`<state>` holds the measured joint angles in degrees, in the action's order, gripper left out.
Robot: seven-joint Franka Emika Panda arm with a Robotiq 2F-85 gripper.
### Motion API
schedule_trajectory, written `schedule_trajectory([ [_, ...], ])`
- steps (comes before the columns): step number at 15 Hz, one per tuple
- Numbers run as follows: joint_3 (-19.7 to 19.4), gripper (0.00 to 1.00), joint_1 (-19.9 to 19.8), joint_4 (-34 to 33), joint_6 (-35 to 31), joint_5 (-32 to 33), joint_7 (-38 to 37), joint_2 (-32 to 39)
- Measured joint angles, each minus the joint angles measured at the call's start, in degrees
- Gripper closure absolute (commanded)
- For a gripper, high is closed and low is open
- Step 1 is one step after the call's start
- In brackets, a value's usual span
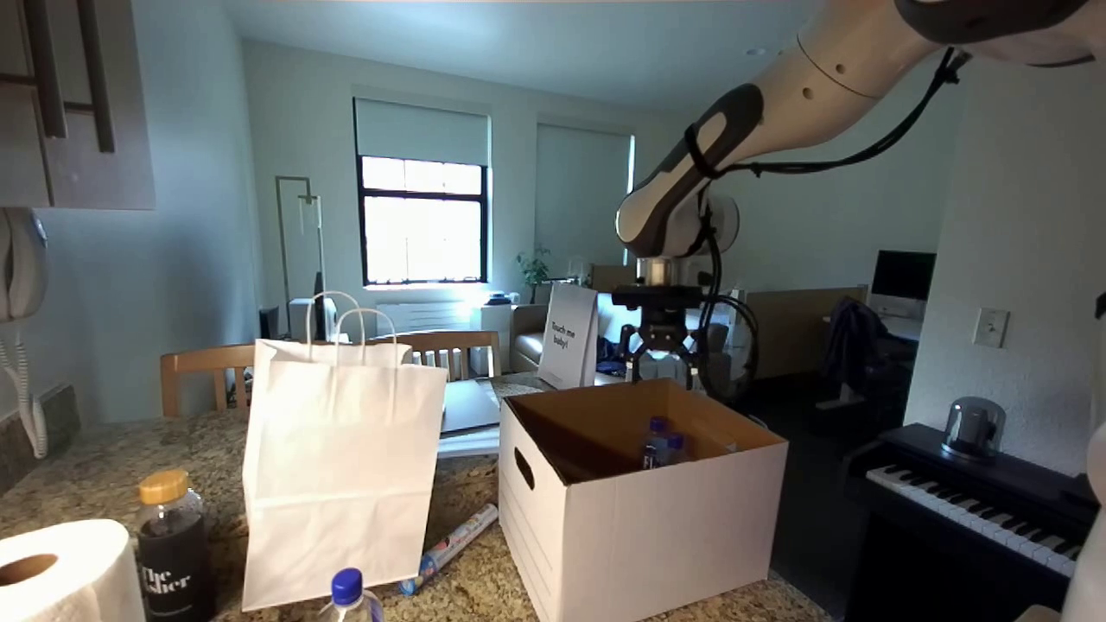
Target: Pick up the bottle from the box and put them on the counter
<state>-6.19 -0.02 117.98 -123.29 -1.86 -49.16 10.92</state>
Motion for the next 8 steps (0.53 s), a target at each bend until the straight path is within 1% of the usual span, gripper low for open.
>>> schedule_trajectory([
  [3, 0.1, 0.0, 0.1, 2.7, -3.3, -5.2, -4.6, 0.0],
  [5, 0.6, 0.0, 0.1, 4.0, -4.8, -11.1, -5.2, -0.1],
  [6, 1.3, 0.0, 0.2, 4.9, -6.4, -14.4, -5.2, -0.4],
  [7, 2.8, 0.0, 0.6, 5.7, -8.1, -16.4, -4.2, -0.9],
  [8, 4.5, 0.0, 1.6, 6.3, -8.3, -16.6, -3.7, -1.4],
])
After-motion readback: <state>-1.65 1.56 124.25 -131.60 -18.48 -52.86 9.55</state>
